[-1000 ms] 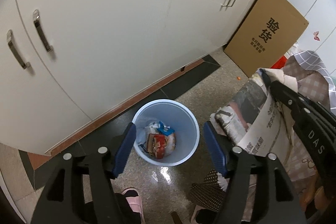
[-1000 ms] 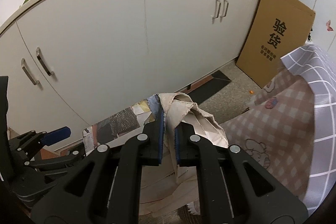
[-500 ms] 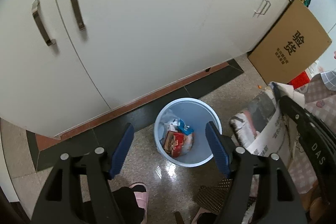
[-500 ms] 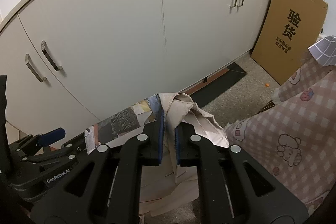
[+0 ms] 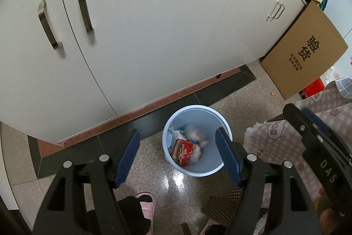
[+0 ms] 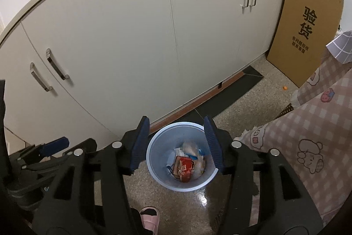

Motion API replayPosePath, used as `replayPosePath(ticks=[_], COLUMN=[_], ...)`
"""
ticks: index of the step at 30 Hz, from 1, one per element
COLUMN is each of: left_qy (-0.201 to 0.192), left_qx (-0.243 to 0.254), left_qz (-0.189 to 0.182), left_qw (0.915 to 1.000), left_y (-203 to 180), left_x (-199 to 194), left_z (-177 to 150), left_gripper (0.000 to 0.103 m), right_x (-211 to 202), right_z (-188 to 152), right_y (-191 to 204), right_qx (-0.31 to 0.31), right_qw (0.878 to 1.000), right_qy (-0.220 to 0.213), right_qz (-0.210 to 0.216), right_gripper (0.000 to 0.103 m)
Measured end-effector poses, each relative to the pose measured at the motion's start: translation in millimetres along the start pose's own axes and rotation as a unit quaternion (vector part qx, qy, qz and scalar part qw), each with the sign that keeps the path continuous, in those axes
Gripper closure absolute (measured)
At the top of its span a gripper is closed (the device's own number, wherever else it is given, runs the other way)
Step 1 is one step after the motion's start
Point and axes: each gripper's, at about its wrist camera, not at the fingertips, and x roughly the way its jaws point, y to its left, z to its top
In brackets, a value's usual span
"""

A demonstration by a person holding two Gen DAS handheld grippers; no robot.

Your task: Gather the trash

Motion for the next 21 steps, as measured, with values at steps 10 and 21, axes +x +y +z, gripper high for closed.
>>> replayPosePath(ticks=[10, 21], left_qy=[-0.048, -0.148], left_qx=[0.031, 0.111], left_qz=[-0.033, -0.075], left_qw=[0.9978, 0.9799], left_y=[-32, -92], left_x=[-62, -179], left_z=[-6, -31], left_gripper=[0.034, 0.026], right_x=[-64, -203], right_z=[-3, -10], right_y=[-8, -39], right_qx=[-0.001, 0.04], right_qw=[0.999, 0.99], right_qy=[-0.04, -0.132], right_qz=[-0.023, -0.044], right_gripper=[0.051, 0.043])
